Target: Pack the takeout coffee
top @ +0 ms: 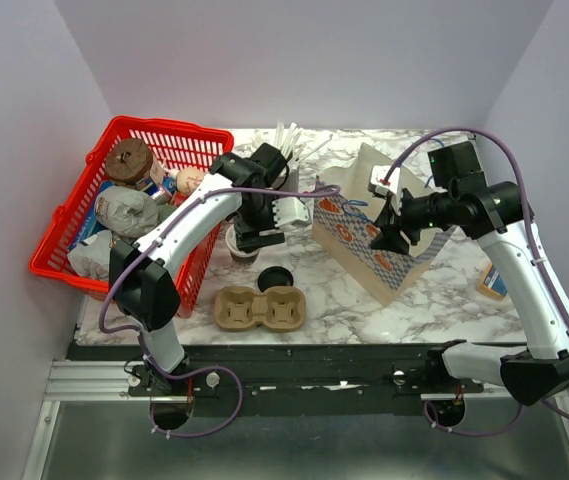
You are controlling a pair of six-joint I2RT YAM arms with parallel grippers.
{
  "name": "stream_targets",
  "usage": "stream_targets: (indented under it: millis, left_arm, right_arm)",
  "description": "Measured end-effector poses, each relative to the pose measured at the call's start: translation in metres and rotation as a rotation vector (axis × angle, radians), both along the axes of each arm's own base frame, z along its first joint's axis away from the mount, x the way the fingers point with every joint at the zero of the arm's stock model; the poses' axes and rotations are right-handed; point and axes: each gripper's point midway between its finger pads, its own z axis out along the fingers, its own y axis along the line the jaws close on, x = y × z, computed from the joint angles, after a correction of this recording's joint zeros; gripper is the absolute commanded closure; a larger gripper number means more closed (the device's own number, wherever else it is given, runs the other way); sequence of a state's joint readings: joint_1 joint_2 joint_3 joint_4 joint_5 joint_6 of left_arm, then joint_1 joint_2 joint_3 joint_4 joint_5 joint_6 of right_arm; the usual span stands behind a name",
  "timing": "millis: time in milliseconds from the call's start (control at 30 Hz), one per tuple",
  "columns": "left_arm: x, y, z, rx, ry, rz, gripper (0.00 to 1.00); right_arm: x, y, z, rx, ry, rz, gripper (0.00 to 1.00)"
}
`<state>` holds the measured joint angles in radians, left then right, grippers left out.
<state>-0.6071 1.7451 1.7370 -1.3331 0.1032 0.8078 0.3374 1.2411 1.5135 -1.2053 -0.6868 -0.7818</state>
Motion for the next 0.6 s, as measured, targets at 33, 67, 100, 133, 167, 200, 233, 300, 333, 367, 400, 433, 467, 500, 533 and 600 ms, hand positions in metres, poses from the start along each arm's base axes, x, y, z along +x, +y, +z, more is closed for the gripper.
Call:
stream_targets:
  millis: [33,67,100,133,167,200,233,300,333,367,400,433,467,500,533,600]
  left_arm:
    - [-0.002,0.005,-0.006,0.012,0.018,0.009,0.97]
    - [-0.004,0.007,-0.009,0.019,0.028,0.014,0.92]
    - [-0.006,0.01,-0.013,0.027,0.042,0.019,0.91]
    - [-0.007,0.012,-0.016,0.034,0.053,0.023,0.88]
    - [-0.009,0.014,-0.019,0.039,0.061,0.025,0.83]
    - [-0.011,0.016,-0.022,0.046,0.071,0.027,0.82]
    - [-0.012,0.017,-0.025,0.051,0.079,0.028,0.8]
    - [-0.015,0.019,-0.03,0.061,0.094,0.03,0.76]
    - [-0.016,0.02,-0.033,0.064,0.099,0.032,0.74]
    - [-0.016,0.02,-0.034,0.065,0.099,0.033,0.7]
    - [-0.015,0.021,-0.036,0.065,0.1,0.035,0.68]
    - [-0.015,0.021,-0.038,0.064,0.099,0.036,0.66]
    - [-0.014,0.021,-0.04,0.063,0.098,0.036,0.64]
    - [-0.014,0.02,-0.041,0.062,0.096,0.037,0.6]
    - [-0.013,0.02,-0.041,0.06,0.093,0.039,0.57]
    - [-0.01,0.019,-0.042,0.055,0.085,0.039,0.51]
  right_arm:
    - [0.002,0.0,0.0,-0.001,-0.006,-0.004,0.49]
    - [0.003,0.0,0.0,-0.004,-0.009,-0.012,0.51]
    - [0.005,0.0,0.0,-0.007,-0.013,-0.019,0.53]
    - [0.007,0.0,0.0,-0.009,-0.017,-0.026,0.56]
    - [0.009,0.0,-0.001,-0.014,-0.021,-0.035,0.57]
    - [0.011,-0.001,-0.002,-0.019,-0.023,-0.043,0.59]
    - [0.013,-0.002,-0.004,-0.026,-0.022,-0.054,0.63]
    - [0.015,-0.004,-0.008,-0.036,-0.018,-0.069,0.67]
    - [0.016,-0.005,-0.009,-0.042,-0.018,-0.075,0.73]
    - [0.017,-0.005,-0.01,-0.045,-0.019,-0.079,0.76]
    - [0.018,-0.005,-0.01,-0.048,-0.02,-0.083,0.79]
    - [0.018,-0.006,-0.01,-0.049,-0.02,-0.086,0.83]
    - [0.018,-0.006,-0.01,-0.051,-0.022,-0.089,0.85]
    - [0.019,-0.006,-0.01,-0.055,-0.024,-0.092,0.88]
    - [0.019,-0.007,-0.011,-0.058,-0.023,-0.098,0.92]
    - [0.02,-0.008,-0.011,-0.063,-0.025,-0.104,0.97]
